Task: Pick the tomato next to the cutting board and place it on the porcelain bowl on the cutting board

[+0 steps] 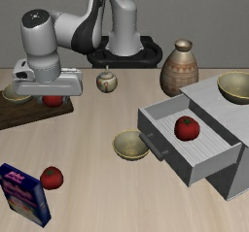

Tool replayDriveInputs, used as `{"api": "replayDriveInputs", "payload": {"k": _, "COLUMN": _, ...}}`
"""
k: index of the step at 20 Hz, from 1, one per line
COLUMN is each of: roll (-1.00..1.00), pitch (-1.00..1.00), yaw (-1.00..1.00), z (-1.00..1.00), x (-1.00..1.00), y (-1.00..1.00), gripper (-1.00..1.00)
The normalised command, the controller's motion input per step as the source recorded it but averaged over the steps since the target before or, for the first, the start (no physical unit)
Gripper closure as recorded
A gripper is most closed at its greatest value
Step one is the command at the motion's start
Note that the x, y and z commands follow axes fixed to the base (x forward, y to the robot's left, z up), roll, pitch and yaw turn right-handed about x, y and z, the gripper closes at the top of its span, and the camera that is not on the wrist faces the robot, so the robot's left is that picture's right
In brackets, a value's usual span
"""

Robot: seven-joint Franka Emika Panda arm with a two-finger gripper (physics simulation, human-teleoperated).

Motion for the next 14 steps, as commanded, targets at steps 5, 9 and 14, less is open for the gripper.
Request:
{"api": "replayDriveInputs", "payload": {"k": 5, "roll": 0.0, "pitch": 0.0, "yaw": 0.0, "z": 0.0, "x": 0.0, "y": -1.0, "gripper": 1.0}}
{"api": "replayDriveInputs", "payload": {"k": 9, "roll": 0.0, "pitch": 0.0, "yaw": 0.0, "z": 0.0, "x": 0.0, "y": -1.0, "gripper": 1.0}}
{"api": "replayDriveInputs", "payload": {"k": 14, "roll": 0.0, "pitch": 0.0, "yaw": 0.0, "z": 0.0, "x": -0.6, "y": -0.4, "gripper": 1.0}}
